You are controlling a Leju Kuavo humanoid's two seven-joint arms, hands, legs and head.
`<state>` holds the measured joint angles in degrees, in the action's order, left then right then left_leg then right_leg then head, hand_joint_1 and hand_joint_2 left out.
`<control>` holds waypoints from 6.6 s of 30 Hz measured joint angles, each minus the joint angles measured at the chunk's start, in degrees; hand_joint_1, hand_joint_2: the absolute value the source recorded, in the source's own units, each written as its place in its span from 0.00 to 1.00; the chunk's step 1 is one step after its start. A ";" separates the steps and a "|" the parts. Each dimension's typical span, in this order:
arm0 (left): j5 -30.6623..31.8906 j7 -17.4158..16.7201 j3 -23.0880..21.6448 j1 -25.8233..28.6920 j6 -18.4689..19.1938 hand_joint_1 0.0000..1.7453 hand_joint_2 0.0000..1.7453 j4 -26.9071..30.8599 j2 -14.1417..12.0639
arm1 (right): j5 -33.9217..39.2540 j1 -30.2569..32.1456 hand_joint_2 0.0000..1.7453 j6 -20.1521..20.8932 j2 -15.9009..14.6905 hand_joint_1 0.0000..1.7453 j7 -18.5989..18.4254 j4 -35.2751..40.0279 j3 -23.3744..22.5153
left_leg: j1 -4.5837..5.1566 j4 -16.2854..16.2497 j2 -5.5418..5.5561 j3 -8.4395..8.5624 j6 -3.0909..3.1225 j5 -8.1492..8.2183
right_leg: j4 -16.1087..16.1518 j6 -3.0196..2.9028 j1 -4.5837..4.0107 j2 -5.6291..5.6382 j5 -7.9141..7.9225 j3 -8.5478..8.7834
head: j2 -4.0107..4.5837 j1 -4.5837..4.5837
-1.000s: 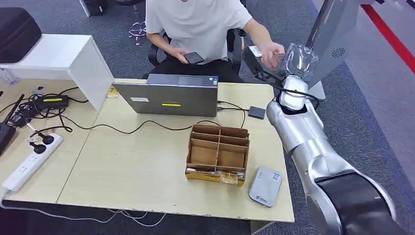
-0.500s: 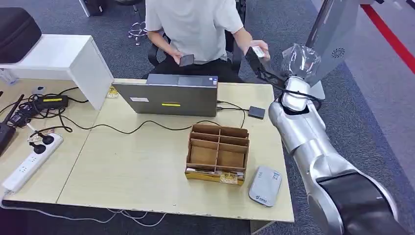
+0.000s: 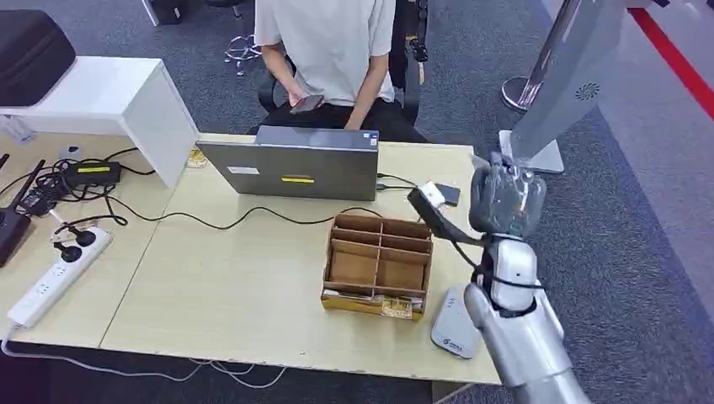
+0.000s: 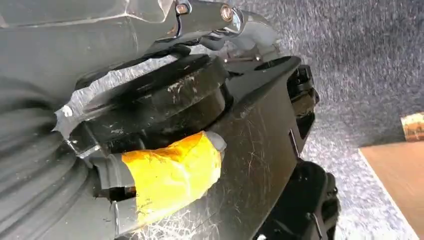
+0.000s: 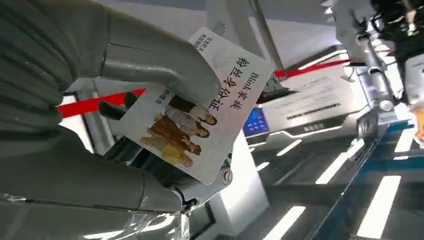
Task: Pass the card to the sensor for recognition and then transmit it.
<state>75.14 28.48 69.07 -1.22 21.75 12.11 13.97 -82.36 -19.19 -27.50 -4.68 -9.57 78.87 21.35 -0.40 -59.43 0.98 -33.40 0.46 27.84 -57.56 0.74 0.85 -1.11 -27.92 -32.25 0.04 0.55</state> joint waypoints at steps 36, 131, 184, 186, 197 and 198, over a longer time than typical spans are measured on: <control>-1.33 -0.48 2.75 -0.42 -7.94 0.00 1.00 -0.13 2.52 | -3.85 25.60 1.00 -3.63 -3.43 1.00 4.24 11.15 -2.27 | 0.17 0.02 -0.56 0.20 -0.01 -0.04 | -0.04 0.00 0.06 0.49 0.12 0.00 | 0.02 0.04; 4.79 -2.16 1.70 -2.03 -5.09 0.00 1.00 -0.52 2.16 | -1.27 -37.05 1.00 -1.03 5.25 0.00 2.19 -50.39 0.11 | 0.31 0.01 -0.07 -0.23 0.10 -0.74 | -0.13 0.09 0.30 0.16 0.68 -0.37 | 0.00 0.02; -1.16 -1.20 3.19 -1.90 -8.96 0.00 1.00 -1.16 2.89 | 0.08 30.38 1.00 -10.89 -9.09 0.00 12.17 15.48 7.60 | 0.23 0.03 -0.63 -0.22 0.10 -0.25 | -0.08 0.10 0.12 0.50 0.38 -0.44 | 0.00 0.02; -1.05 -1.20 3.19 -1.90 -9.01 0.00 1.00 -1.18 2.89 | -1.23 30.29 1.00 -11.17 -8.81 0.00 10.79 14.32 9.05 | 0.23 0.03 -0.63 -0.23 0.10 -0.25 | -0.08 0.10 0.12 0.50 0.38 -0.44 | 0.02 0.02; -0.87 -1.20 3.19 -1.90 -9.51 0.00 1.00 -1.18 2.89 | -2.12 29.80 1.00 -11.32 -7.45 0.00 8.74 10.15 14.30 | 0.24 0.03 -0.64 -0.21 0.10 -0.25 | -0.08 0.10 0.12 0.50 0.39 -0.43 | 0.02 0.02; -0.87 -1.20 3.19 -1.90 -9.51 0.00 1.00 -1.18 2.89 | -2.10 29.76 1.00 -11.32 -7.41 0.00 8.72 9.97 14.38 | 0.23 0.03 -0.65 -0.21 0.10 -0.25 | -0.08 0.10 0.12 0.50 0.39 -0.43 | 0.00 0.02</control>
<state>74.27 27.28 72.26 -3.12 12.24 10.93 16.85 -84.45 10.57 -38.82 -12.09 -0.85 88.85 35.74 -0.16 -59.40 0.34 -33.61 0.57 27.59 -57.64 0.84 0.97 -0.61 -27.53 -32.68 0.04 0.57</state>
